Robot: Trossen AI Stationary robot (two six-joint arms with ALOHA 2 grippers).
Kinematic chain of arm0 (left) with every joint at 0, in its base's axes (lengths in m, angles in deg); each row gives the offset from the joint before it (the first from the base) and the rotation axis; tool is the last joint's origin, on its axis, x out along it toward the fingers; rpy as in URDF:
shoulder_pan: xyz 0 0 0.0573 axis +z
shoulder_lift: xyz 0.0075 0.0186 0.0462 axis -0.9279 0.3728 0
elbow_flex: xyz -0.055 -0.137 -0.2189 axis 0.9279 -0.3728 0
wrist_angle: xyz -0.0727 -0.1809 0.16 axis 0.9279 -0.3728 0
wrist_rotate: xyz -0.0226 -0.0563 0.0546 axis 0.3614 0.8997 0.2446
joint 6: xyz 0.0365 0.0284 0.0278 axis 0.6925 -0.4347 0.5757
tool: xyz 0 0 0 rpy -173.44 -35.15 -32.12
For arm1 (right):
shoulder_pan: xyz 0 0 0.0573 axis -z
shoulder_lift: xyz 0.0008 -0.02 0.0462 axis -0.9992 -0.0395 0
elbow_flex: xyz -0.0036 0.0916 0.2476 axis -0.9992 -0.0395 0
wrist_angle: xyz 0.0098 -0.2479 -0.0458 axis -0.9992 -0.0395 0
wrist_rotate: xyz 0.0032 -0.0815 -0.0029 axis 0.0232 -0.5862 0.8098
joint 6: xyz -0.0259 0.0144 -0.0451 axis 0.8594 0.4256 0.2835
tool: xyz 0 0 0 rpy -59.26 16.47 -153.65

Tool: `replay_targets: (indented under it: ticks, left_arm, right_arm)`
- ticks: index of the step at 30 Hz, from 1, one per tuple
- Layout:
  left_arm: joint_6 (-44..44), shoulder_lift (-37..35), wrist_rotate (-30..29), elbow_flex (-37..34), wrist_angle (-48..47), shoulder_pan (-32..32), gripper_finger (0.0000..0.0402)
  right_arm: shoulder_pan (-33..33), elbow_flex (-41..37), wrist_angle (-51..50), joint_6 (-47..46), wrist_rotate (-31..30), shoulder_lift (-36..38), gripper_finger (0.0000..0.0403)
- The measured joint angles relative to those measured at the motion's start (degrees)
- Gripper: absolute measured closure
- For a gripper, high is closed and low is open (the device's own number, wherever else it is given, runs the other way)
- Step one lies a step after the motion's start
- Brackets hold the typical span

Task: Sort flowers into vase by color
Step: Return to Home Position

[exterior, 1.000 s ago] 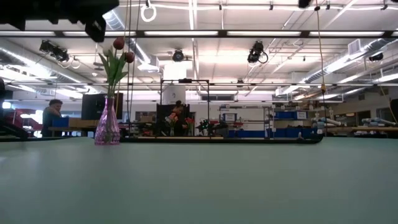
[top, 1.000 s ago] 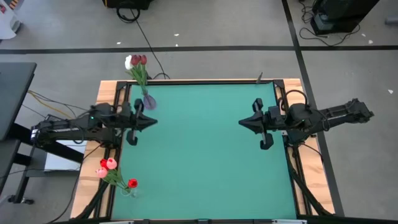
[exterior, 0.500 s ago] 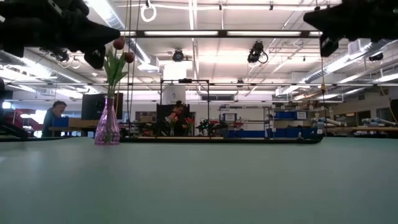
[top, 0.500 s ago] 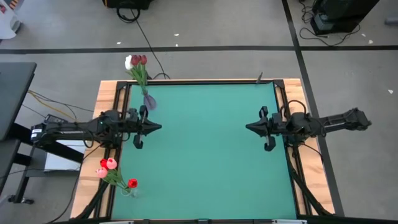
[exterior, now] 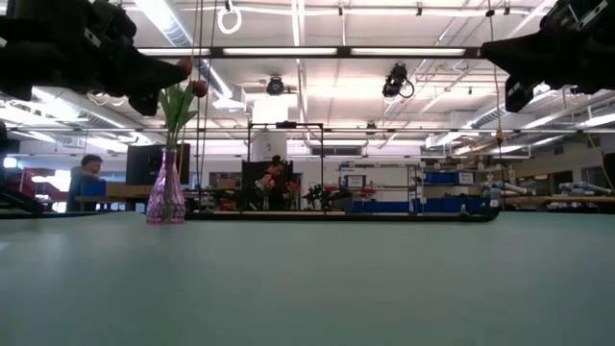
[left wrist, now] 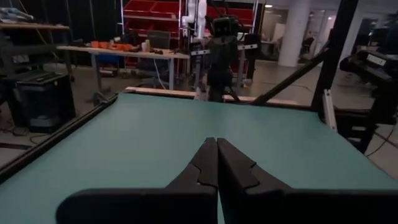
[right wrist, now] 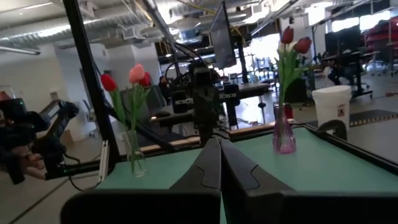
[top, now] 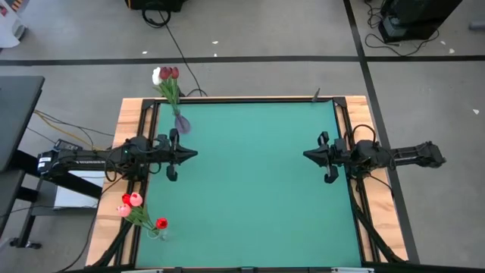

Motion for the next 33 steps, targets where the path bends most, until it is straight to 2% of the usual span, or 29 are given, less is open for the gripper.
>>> replay_targets:
  ticks: [5, 12, 17, 22, 27, 33]
  left_arm:
    - [1.4, 0.0, -0.3, -0.1, 0.2, 0.0, 0.0401]
    - [-2.3, -0.4, -0.3, -6.1, 10.0, 0.0, 0.0401]
    - [-3.3, -0.9, 0.7, -6.4, 9.1, 0.0, 0.0401]
    - [-4.4, -3.9, 3.1, -6.4, 4.4, -0.1, 0.0401]
    - [-4.8, -12.1, 3.0, -6.4, -2.1, -0.1, 0.0401]
    - [-4.7, -23.1, 2.9, -6.4, -14.7, -0.1, 0.0401]
  right_arm:
    - [1.1, -1.4, -1.4, -1.1, 1.0, 3.1, 0.0401]
    - [2.1, -1.4, -1.5, -1.1, 2.2, 5.1, 0.0401]
    - [2.7, -1.4, -2.8, -2.7, 3.9, 6.0, 0.0401]
    - [3.0, -1.4, -2.7, -4.4, 5.9, 6.0, 0.0401]
    - [3.0, -1.4, -2.7, -4.5, 6.0, 6.0, 0.0401]
    - [3.0, -1.4, -2.7, -4.5, 6.0, 6.0, 0.0401]
